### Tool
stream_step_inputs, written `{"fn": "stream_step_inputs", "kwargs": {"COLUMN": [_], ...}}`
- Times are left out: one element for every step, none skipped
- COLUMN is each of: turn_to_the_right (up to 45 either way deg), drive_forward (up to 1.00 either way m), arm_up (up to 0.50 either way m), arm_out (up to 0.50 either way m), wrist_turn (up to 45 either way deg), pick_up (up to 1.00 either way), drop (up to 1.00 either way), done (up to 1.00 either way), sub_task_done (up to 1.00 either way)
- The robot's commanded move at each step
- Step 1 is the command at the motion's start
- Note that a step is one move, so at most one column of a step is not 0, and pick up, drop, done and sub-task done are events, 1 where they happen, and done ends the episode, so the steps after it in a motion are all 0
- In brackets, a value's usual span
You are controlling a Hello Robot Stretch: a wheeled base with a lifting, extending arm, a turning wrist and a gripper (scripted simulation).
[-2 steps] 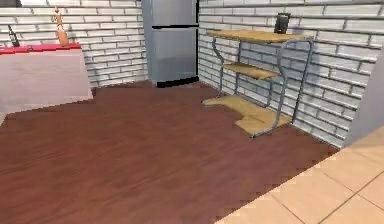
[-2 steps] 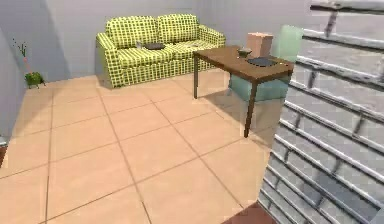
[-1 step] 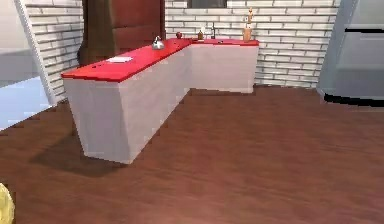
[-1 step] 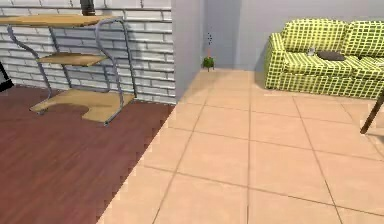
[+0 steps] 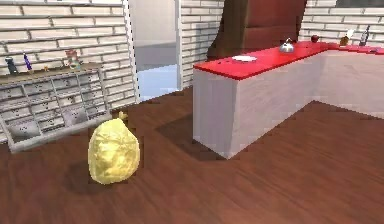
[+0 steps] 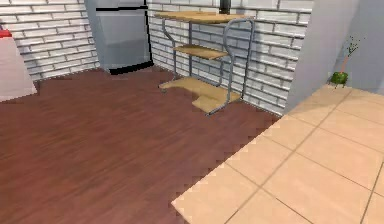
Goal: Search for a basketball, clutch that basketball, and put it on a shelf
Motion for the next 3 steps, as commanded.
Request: {"fn": "stream_step_inputs", "kwargs": {"turn_to_the_right": [0.0, 0.0, -42.0], "drive_forward": [1.00, 0.80, 0.00], "arm_up": [0.00, 0.00, 0.00], "arm_out": [0.00, 0.00, 0.00], "wrist_turn": [0.0, 0.0, 0.0], "pick_up": [0.00, 0.00, 0.00], "drop": [0.00, 0.00, 0.00], "done": [0.00, 0.00, 0.00], "sub_task_done": [0.00, 0.00, 0.00]}}
